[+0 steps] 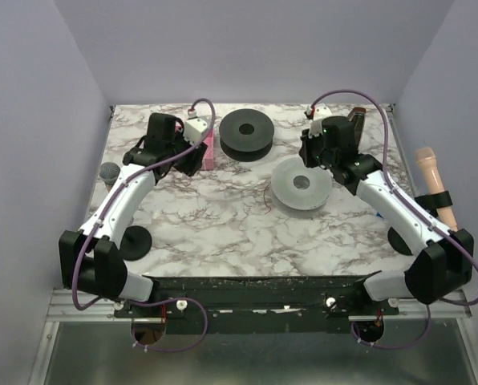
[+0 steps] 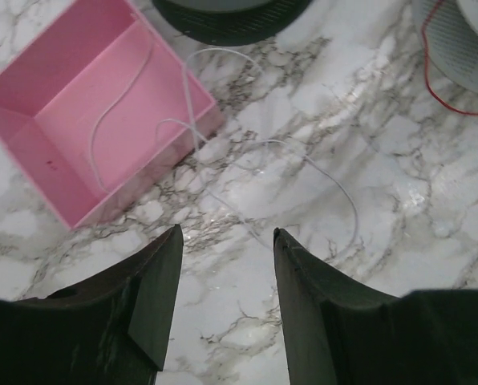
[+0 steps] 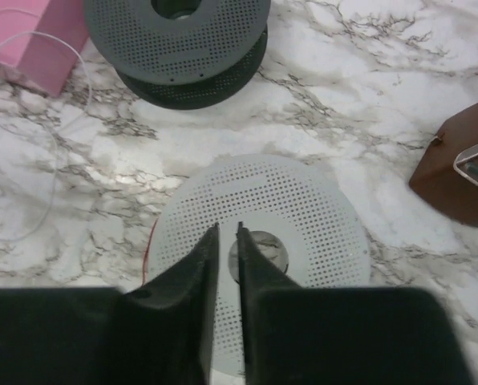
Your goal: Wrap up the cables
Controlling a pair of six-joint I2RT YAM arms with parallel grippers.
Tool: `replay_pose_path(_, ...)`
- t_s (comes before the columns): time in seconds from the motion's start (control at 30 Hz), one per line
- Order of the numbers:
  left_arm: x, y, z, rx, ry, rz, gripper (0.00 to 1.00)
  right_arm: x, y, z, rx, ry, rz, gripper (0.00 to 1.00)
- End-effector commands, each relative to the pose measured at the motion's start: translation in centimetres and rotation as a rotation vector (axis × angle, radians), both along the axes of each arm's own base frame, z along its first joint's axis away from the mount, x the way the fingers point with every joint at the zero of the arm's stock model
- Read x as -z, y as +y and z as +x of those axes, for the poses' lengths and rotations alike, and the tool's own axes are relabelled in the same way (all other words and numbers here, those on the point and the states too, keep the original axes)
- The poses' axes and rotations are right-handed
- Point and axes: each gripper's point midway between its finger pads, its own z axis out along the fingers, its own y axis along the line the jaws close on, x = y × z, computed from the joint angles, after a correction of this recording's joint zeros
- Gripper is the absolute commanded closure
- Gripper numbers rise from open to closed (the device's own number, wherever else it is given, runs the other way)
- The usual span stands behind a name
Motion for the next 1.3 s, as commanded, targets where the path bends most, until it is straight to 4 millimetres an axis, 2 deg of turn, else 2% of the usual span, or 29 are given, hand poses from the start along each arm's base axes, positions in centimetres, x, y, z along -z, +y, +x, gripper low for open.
replay_pose_path(0.0, -2.6, 4.1, 3.5, -0.248, -0.152, -0.097, 0.42, -0.5, 0.4, -1.4, -0.061, -0.125, 0.061, 0.70)
replay_pose_path(0.03, -2.7, 4.9, 3.7, -0.282, -0.168, -0.104, 0.42, -1.2, 0.1, -1.7, -0.058, -0.169, 0.079, 0.62)
replay_pose_path(0.13, -1.5, 6.6, 3.8, -0.368, -0.177, -0.145, 0.39, -1.5, -1.7, -2.8, -0.009, -0.266, 0.110, 0.37)
replay_pose_path(0.3, 0.4, 8.2, 3.9, -0.488, -0.205, -0.193, 0.34, -0.4, -5.5, -3.5, 0.121, -0.308, 0.195, 0.20)
replay_pose_path(0.57, 1.0, 11.7, 4.2, -0.723, -0.325, -0.224, 0.32, 1.0, -11.0, -5.3, 0.336, -0.442, 0.213, 0.10)
replay_pose_path(0.63, 1.9, 12.1, 3.8, -0.727, -0.347, -0.240, 0.31, 1.5, -12.5, -5.6, 0.393, -0.471, 0.220, 0.06)
replay_pose_path(0.77, 4.2, 12.4, 2.7, -0.723, -0.393, -0.264, 0.31, 3.3, -14.7, -6.0, 0.470, -0.472, 0.227, 0.05)
replay_pose_path(0.9, 5.3, 13.5, 1.9, -0.776, -0.466, -0.277, 0.16, 4.7, -16.6, -6.0, 0.561, -0.494, 0.207, 0.05)
replay_pose_path(1.03, 5.4, 15.6, 1.4, -0.898, -0.510, -0.263, 0.01, 5.4, -17.8, -6.4, 0.617, -0.530, 0.194, 0.04)
replay_pose_path(1.27, 6.6, 14.6, 0.9, -0.820, -0.530, -0.279, 0.01, 7.3, -19.0, -7.0, 0.679, -0.548, 0.206, 0.02)
